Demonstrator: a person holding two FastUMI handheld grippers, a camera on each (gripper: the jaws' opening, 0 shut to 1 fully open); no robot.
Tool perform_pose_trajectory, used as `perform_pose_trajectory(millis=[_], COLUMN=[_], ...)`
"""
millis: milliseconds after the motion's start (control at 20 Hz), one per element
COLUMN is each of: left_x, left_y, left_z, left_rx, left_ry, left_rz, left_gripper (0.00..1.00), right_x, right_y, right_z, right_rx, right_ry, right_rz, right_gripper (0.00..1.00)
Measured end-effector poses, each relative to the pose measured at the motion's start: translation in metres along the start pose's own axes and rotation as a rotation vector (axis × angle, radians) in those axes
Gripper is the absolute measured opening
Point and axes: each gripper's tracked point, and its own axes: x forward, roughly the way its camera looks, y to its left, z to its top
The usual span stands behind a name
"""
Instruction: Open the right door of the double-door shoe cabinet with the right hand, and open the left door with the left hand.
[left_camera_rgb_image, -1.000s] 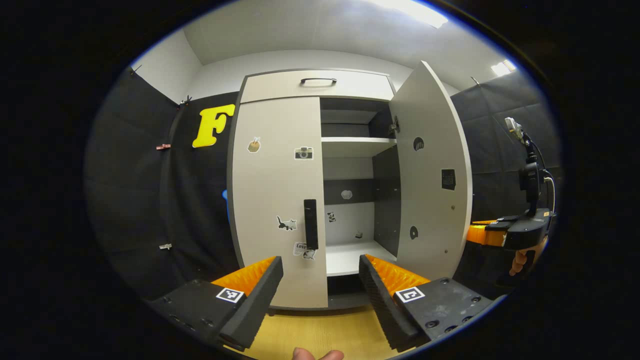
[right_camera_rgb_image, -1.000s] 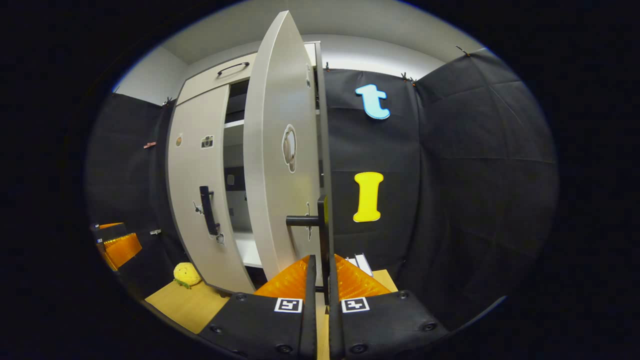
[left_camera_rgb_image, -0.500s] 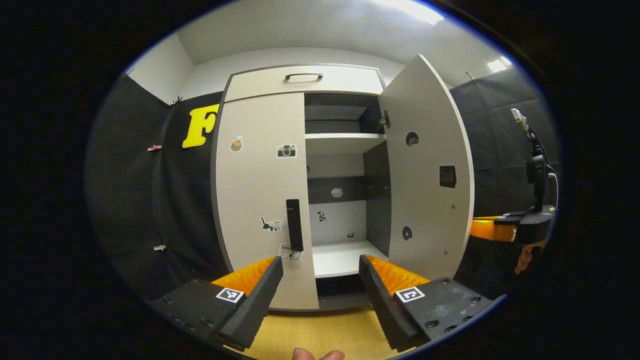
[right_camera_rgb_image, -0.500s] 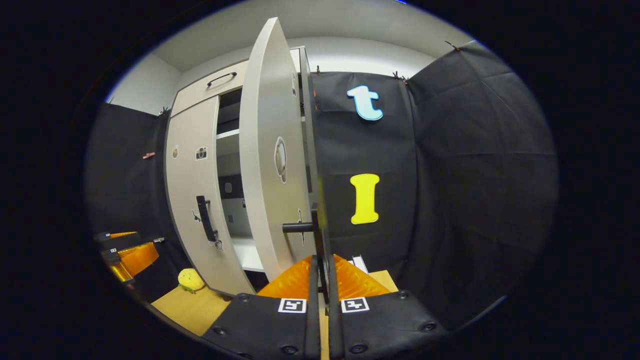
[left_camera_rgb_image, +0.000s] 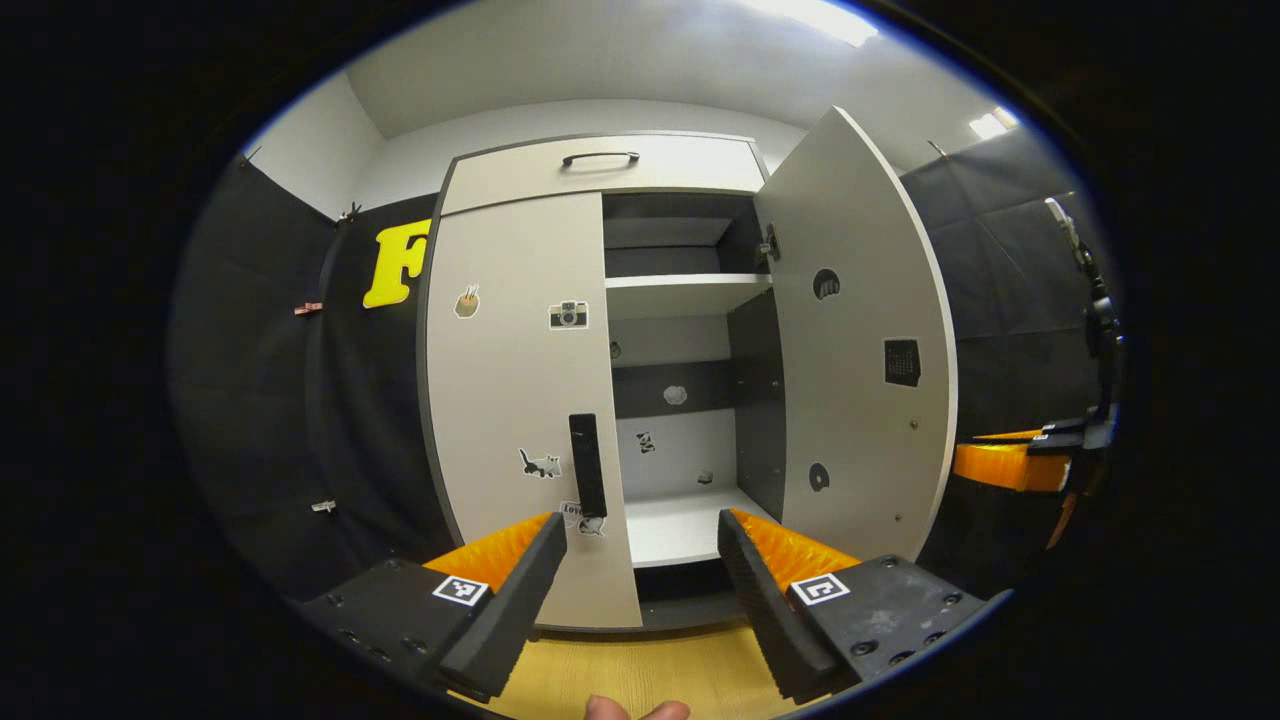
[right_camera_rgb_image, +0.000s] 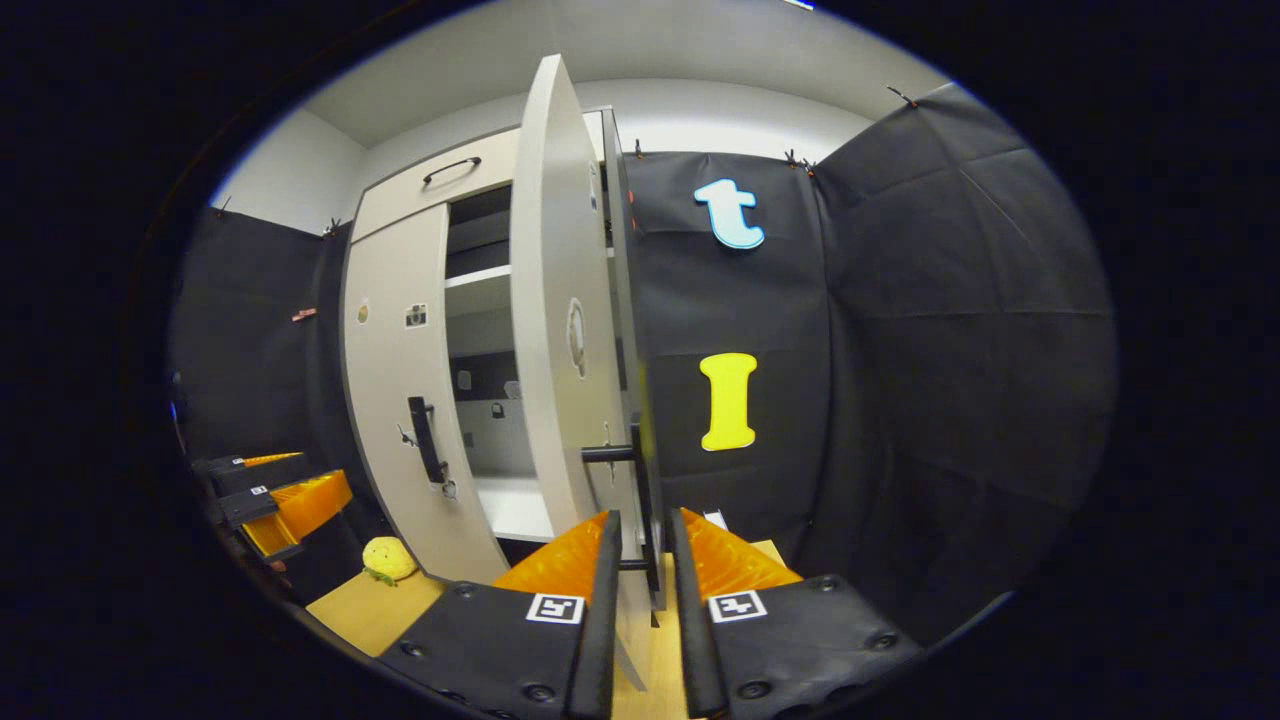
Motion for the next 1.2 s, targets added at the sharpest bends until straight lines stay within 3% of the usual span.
perform_pose_trajectory(millis=[150,250,300,400,600,750,950,1200], left_x=[0.001,0.002,0.003,0.006,0.023,0.05,0.102,0.171], left_y=[0.0,0.002,0.003,0.007,0.017,0.025,0.037,0.055], left_z=[0.001,0.002,0.001,0.001,0.001,-0.001,-0.011,-0.033], left_rx=[0.007,0.009,0.008,0.011,0.02,0.021,0.005,-0.011], left_ry=[-0.005,-0.009,-0.008,-0.01,-0.02,-0.031,-0.029,-0.003], left_rz=[-0.008,-0.011,-0.012,-0.01,0.001,0.006,0.028,0.054], left_gripper=[0.94,0.94,0.94,0.94,0.94,0.94,0.94,0.8], right_x=[-0.016,-0.025,-0.026,-0.031,-0.034,-0.036,-0.036,-0.037], right_y=[0.008,0.016,0.017,0.017,0.032,0.037,0.046,0.029], right_z=[0.008,0.009,0.01,0.012,0.015,0.015,0.014,0.012], right_rx=[0.02,0.044,0.057,0.063,-0.021,-0.088,-0.074,-0.064], right_ry=[-0.023,-0.022,-0.03,-0.053,-0.112,-0.122,-0.13,-0.133], right_rz=[-0.002,-0.008,-0.019,-0.061,-0.062,-0.074,-0.058,-0.107], right_gripper=[0.52,0.72,1.0,0.97,0.97,0.98,0.98,0.97])
